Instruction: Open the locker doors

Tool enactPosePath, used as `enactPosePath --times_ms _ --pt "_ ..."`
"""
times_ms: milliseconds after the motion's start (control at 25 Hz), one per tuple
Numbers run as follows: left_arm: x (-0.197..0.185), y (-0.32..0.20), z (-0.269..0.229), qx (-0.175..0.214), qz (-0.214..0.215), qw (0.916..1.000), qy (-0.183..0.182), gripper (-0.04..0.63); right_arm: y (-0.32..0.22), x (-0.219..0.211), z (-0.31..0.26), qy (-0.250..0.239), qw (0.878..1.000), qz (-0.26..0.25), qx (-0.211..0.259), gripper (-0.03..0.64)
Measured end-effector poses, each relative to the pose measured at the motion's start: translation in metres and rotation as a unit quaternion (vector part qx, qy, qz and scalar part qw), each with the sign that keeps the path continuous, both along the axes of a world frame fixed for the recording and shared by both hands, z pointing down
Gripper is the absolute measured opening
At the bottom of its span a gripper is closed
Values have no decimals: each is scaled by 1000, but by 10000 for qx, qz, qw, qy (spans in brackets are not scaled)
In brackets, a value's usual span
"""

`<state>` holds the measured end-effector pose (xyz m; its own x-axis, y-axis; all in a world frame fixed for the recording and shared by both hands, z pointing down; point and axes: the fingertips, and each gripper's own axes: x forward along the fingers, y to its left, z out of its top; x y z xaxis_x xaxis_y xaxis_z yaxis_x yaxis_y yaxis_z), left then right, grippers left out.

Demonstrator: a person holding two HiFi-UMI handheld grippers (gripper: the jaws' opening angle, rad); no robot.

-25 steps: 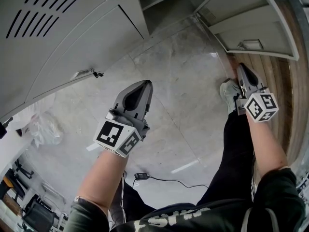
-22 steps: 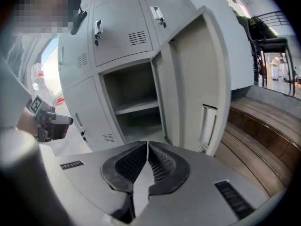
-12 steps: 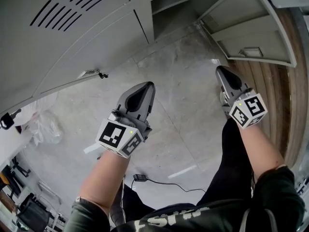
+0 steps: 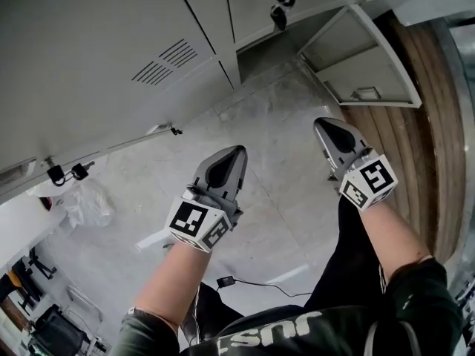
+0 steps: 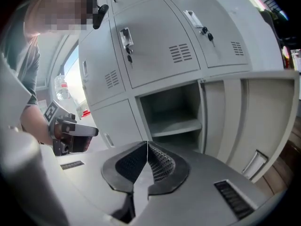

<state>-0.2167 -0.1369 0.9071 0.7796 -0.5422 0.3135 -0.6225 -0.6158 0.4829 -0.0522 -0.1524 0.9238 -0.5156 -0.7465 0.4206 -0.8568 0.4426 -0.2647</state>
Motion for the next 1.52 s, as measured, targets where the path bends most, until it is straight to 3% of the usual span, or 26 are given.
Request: enactPosePath --times_ms 360,600,1000,1240,1520 --pt "8 -20 -172 270 227 9994 33 -2 -25 -26 -181 -150 9991 -95 387 37" --pt "13 -46 -296 562 324 9979 -80 -2 -52 -11 -302 -178 9979 2 618 37" --pt "38 -58 -462 1095 891 9898 -181 -2 -54 5 -449 -271 9971 211 683 37" --pt "46 -58 -520 1374 1063 9848 -38 -2 -58 14 -507 -211 9961 299 797 37" --pt "78 -71 -530 1531 892 9841 -108 -2 -72 35 -533 -490 9943 -38 945 37"
